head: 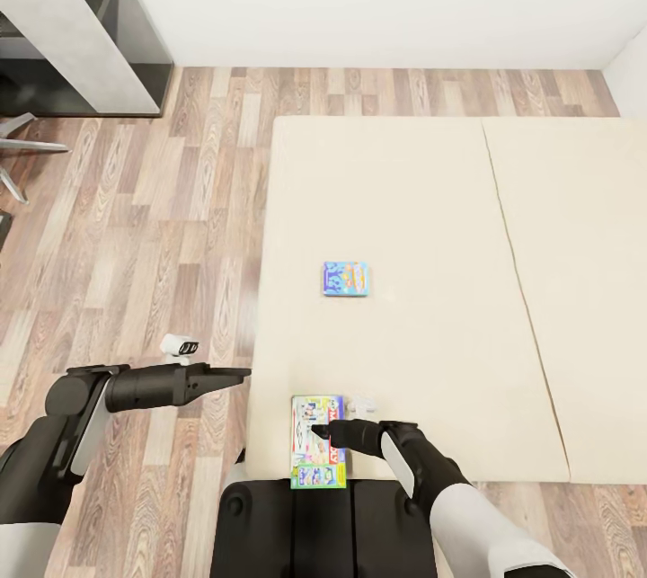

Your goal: Put all the toys in the child's room - the three board games (two on the bed and one on the table), the two jigsaw puzzles on the table, and the tennis ball on the table - inside the toy box on the table in the child's room.

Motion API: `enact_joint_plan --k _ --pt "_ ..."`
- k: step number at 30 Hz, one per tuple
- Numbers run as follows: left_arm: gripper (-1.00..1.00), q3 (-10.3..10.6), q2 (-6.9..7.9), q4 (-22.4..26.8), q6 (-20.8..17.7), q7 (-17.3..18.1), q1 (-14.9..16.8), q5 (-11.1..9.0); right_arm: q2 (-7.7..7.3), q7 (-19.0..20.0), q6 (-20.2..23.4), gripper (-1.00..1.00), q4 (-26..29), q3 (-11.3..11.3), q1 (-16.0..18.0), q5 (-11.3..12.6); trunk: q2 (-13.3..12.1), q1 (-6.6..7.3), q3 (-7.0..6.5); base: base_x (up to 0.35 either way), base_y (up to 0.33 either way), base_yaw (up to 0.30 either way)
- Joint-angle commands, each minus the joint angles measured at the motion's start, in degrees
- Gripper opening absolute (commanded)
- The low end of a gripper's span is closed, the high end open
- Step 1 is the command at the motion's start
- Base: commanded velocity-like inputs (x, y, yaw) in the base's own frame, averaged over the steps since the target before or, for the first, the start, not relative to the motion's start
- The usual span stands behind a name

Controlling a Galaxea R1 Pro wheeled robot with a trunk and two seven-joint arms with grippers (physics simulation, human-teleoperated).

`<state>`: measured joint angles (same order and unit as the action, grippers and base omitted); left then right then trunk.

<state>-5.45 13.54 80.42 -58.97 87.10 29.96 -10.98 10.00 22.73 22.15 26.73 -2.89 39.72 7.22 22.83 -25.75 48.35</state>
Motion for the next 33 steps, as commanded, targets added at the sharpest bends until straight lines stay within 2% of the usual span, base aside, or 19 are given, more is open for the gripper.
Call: enact_joint_plan --k 1,33 --pt "1.00 0.02 0.02 0.01 -0.61 0.18 0.01 -0.03 0.00 -0.14 0.43 1.00 0.07 -0.10 0.01 0.60 0.09 -0.03 0.06 0.000 0.136 0.000" --pt "1.00 0.02 0.07 0.05 -0.56 0.18 0.01 -0.02 0.00 -0.14 0.52 1.00 0.07 -0.10 0.01 0.60 0.09 -0.03 0.06 0.000 0.042 0.000"
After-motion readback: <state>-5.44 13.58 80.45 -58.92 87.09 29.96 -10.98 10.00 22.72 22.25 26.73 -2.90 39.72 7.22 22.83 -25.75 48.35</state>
